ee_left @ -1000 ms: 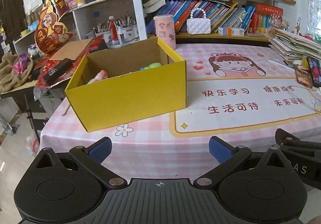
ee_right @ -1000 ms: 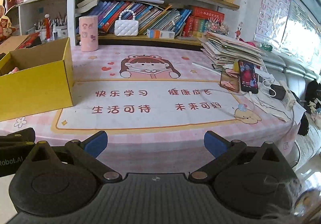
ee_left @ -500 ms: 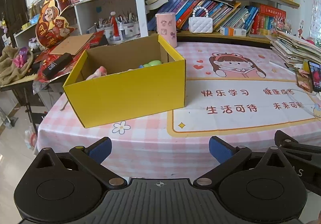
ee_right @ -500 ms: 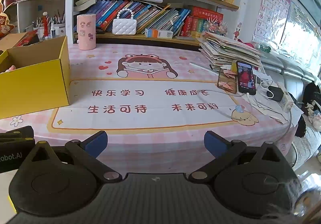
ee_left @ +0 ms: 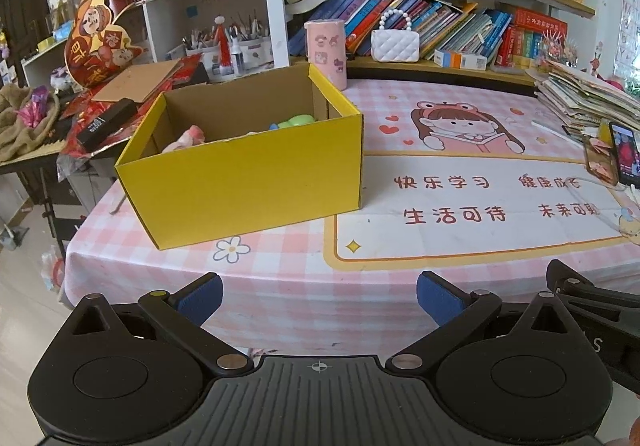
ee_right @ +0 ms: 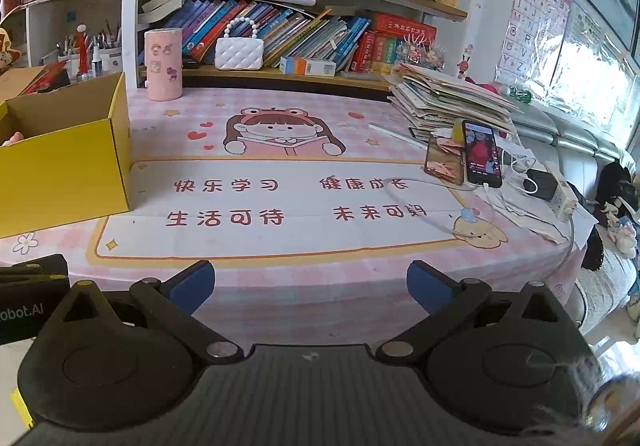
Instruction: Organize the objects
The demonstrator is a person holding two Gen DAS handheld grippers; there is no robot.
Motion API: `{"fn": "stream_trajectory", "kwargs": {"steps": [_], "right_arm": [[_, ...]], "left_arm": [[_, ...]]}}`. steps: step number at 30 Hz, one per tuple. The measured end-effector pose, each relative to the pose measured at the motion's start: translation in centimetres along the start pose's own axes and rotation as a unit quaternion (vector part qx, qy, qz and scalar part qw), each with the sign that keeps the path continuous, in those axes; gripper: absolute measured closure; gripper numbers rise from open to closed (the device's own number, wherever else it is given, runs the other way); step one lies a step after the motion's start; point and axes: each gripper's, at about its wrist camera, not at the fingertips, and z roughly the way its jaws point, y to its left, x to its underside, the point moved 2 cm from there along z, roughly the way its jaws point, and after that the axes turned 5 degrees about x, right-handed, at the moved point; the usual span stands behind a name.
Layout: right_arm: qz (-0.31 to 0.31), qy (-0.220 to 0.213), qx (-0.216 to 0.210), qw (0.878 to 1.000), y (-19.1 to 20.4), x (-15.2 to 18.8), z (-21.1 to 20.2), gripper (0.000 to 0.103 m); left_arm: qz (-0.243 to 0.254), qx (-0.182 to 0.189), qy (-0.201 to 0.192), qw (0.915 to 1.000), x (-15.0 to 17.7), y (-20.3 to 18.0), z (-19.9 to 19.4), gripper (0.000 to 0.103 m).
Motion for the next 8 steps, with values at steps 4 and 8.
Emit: {"fn": "stream_trajectory", "kwargs": {"steps": [4, 8], "right_arm": [[-0.001, 0.0, -0.001, 1.0, -0.01, 0.0, 0.02, 0.0], [-0.002, 0.001, -0.001, 1.0, 0.11, -0.08, 0.05, 0.0]], "left_arm": [[-0.002, 0.001, 0.0, 1.0, -0.06, 0.06, 0.04, 0.0], [-0.003, -0.001, 0.003, 1.0, -0.13, 0.1, 0.21, 0.0]]}}
